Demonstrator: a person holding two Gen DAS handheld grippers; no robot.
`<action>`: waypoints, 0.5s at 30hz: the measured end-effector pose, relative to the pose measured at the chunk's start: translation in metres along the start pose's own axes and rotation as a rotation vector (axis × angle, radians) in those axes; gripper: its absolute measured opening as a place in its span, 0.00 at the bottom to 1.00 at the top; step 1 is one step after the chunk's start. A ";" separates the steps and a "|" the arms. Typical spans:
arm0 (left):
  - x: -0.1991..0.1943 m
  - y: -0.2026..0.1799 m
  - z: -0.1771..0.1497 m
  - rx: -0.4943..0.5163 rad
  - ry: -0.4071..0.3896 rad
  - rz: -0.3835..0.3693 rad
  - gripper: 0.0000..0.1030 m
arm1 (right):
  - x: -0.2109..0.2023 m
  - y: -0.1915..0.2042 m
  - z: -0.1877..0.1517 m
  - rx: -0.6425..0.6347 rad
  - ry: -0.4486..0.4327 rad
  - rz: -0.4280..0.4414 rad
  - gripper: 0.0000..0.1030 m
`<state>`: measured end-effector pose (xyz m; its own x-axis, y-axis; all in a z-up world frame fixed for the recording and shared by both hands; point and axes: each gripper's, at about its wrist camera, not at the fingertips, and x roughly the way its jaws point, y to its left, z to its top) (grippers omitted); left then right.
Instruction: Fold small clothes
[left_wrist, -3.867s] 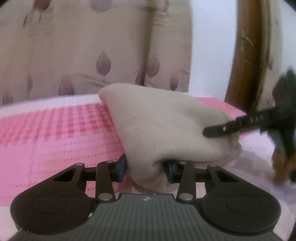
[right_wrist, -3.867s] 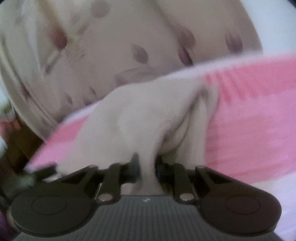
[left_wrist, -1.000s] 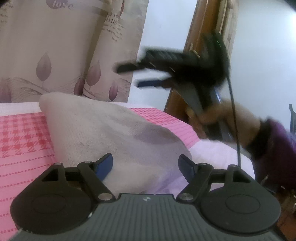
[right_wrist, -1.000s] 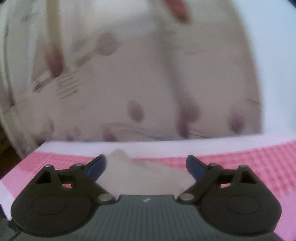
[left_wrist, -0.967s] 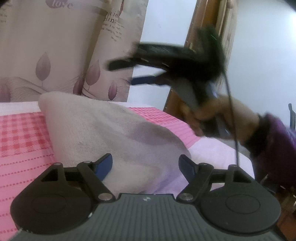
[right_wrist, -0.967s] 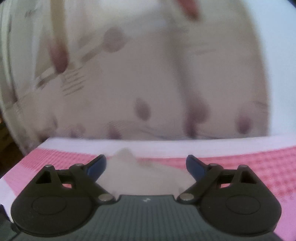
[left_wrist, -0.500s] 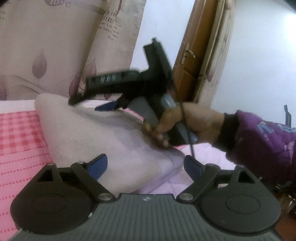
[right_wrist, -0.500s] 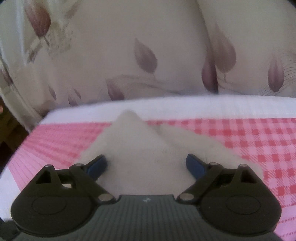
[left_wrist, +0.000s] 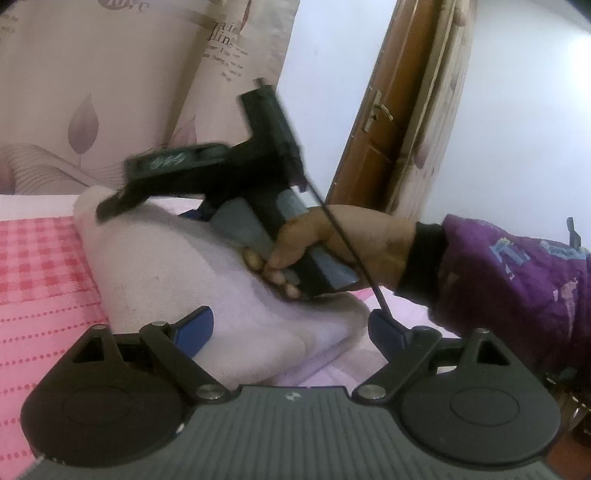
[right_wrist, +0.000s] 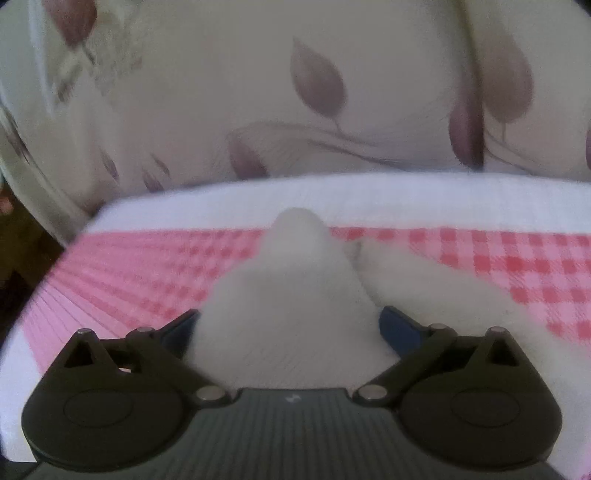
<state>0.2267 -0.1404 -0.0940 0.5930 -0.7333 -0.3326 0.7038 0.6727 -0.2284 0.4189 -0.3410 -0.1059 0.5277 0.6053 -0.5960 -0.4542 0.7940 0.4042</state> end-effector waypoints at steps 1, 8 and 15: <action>0.000 0.000 0.000 0.005 0.003 0.004 0.89 | -0.011 -0.002 -0.001 0.025 -0.034 0.005 0.99; 0.001 -0.003 0.002 0.039 0.015 0.018 0.97 | -0.113 0.020 -0.051 -0.068 -0.236 -0.144 1.00; 0.004 -0.008 0.000 0.088 0.036 0.064 0.98 | -0.106 -0.021 -0.119 -0.031 -0.154 -0.263 1.00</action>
<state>0.2232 -0.1486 -0.0939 0.6242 -0.6842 -0.3771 0.6977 0.7054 -0.1251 0.2869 -0.4288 -0.1343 0.7318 0.3822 -0.5642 -0.3078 0.9240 0.2268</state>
